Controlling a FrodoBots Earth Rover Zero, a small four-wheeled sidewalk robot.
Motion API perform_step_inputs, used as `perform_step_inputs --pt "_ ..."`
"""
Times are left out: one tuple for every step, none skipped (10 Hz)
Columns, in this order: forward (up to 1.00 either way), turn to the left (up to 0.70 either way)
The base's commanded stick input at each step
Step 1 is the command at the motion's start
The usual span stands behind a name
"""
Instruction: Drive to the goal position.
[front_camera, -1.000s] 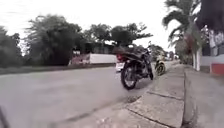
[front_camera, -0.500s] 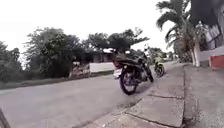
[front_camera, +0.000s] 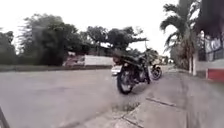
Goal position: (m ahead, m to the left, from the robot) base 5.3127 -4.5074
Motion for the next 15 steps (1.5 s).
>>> perform_step_inputs --pt "0.7 -0.27" --pt "0.7 -0.27" --pt "0.7 -0.27" --pt "0.7 -0.27" --pt "0.7 -0.27" --pt "0.7 -0.27" --pt "0.38 -0.35" --pt "-0.7 0.0" --pt "-0.7 0.0" --pt "-0.7 0.0" --pt "-0.7 0.0" --pt "-0.7 0.0" --pt "-0.7 0.0" --pt "-0.7 0.0" --pt "-0.7 0.0"
